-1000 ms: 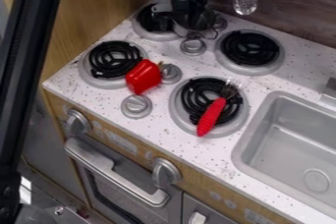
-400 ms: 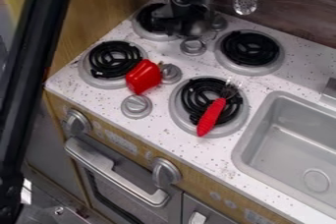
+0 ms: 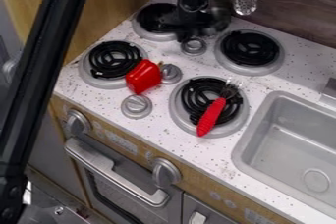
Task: Move the silver pot from the top left burner to the top right burner
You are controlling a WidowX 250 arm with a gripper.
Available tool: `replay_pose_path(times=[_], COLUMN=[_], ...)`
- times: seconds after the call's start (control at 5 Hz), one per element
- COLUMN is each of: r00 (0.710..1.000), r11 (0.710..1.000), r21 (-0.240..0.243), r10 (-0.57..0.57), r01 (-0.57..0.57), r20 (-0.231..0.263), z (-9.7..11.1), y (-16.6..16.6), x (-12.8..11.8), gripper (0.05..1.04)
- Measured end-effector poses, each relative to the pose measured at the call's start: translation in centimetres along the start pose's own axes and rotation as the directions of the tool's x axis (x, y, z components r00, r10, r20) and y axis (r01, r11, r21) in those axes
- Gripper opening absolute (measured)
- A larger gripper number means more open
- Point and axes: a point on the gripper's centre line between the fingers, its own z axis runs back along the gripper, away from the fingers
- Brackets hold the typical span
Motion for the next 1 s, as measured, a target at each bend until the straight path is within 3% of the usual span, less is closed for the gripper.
replay_pose_path(times=[0.2,0.4,0.6,0.8,1.0], r00=[1.000,1.000,0.999,0.999,0.998], r11=[1.000,1.000,1.000,1.000,0.998], r21=[-0.019,-0.006,0.005,-0.007,-0.039], r10=[-0.008,-0.013,0.019,0.011,0.040], r01=[0.008,0.013,-0.020,-0.010,-0.039], r20=[-0.009,0.018,0.033,0.050,0.047], z=[-0.1,-0.1,0.4,1.3,1.7], y=[-1.7,-1.3,-0.7,-0.5,-1.0], x=[0.0,-0.2,-0.5,-0.7,-0.4], gripper=[0.218,0.455,0.759,0.986,0.995])
